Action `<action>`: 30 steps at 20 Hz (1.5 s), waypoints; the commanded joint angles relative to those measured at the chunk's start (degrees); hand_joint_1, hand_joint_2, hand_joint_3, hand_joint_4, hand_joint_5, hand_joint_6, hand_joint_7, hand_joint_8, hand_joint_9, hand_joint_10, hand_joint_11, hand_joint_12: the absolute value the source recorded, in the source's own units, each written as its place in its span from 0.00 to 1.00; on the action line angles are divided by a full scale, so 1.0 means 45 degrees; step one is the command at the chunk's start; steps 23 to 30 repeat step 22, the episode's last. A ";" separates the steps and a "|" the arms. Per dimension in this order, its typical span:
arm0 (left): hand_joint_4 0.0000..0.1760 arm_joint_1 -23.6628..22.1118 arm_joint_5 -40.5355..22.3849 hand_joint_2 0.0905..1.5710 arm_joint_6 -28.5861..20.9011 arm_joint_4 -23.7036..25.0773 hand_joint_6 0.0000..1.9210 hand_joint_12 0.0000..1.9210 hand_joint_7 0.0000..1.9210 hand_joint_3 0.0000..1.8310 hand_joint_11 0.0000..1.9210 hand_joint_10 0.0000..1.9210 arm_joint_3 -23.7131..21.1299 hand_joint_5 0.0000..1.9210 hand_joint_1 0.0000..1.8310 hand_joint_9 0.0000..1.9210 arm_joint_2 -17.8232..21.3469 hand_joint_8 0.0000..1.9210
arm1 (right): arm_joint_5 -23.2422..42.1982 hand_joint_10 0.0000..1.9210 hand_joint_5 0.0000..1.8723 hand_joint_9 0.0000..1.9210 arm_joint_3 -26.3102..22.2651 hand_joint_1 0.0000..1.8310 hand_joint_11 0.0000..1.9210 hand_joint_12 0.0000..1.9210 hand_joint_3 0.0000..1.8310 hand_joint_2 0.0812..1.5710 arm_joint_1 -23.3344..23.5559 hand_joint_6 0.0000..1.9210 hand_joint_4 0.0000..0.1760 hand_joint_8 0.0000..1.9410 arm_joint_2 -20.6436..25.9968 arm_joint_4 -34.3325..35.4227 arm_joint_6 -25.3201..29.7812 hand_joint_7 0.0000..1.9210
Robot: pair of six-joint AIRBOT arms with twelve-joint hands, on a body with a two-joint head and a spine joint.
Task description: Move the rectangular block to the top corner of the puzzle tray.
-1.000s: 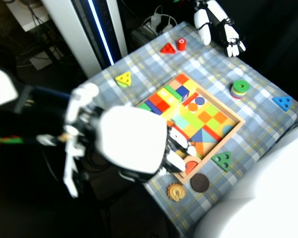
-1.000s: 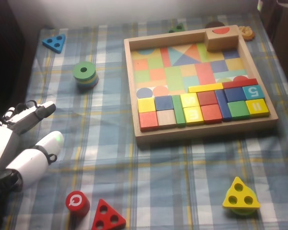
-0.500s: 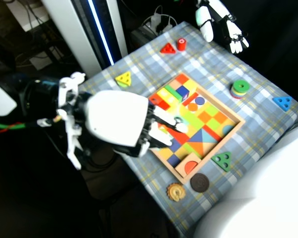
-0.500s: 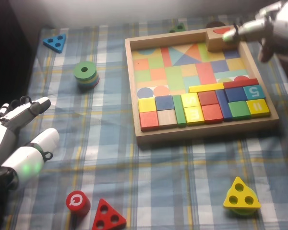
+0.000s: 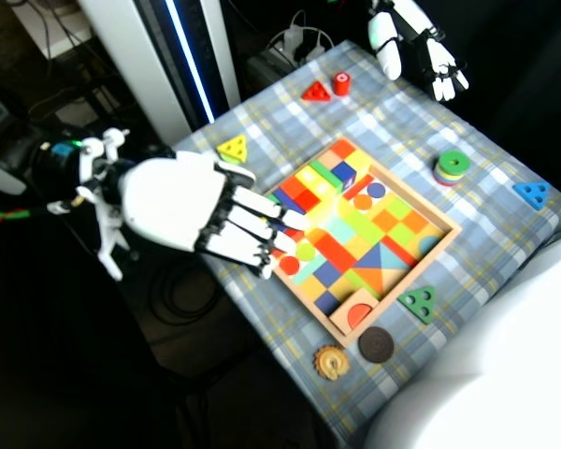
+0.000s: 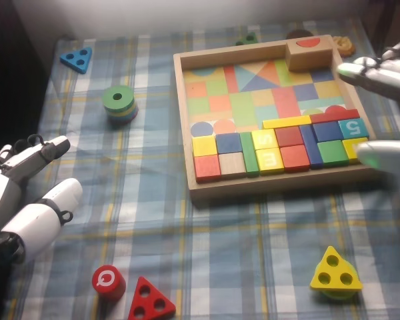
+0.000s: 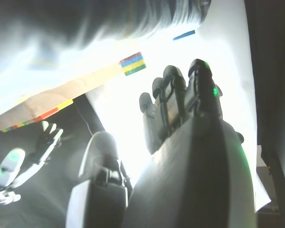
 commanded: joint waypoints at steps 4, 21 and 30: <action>0.31 -0.0057 -0.1483 0.87 -0.0048 0.0679 0.00 0.00 0.17 0.00 0.00 0.00 -0.0064 0.22 0.18 0.13 0.0049 0.00 | 0.4231 0.00 0.07 0.06 -0.1275 0.00 0.00 0.24 0.00 0.69 -0.1491 0.00 0.21 0.00 0.0331 0.1791 -0.1742 0.07; 0.28 0.0332 -0.3127 0.87 -0.0041 0.0806 0.00 0.00 0.16 0.00 0.00 0.00 -0.0605 0.22 0.15 0.07 -0.0169 0.00 | 1.0194 0.00 0.10 0.00 -0.3400 0.00 0.00 0.00 0.01 0.72 -0.3930 0.00 0.13 0.00 -0.0928 0.5119 -0.2349 0.04; 0.24 0.0342 -0.3143 0.87 -0.0019 0.0857 0.00 0.00 0.16 0.00 0.00 0.00 -0.0629 0.22 0.15 0.07 -0.0192 0.00 | 1.0194 0.00 0.10 0.00 -0.3439 0.00 0.00 0.00 0.01 0.71 -0.3930 0.00 0.12 0.01 -0.0954 0.5130 -0.2348 0.04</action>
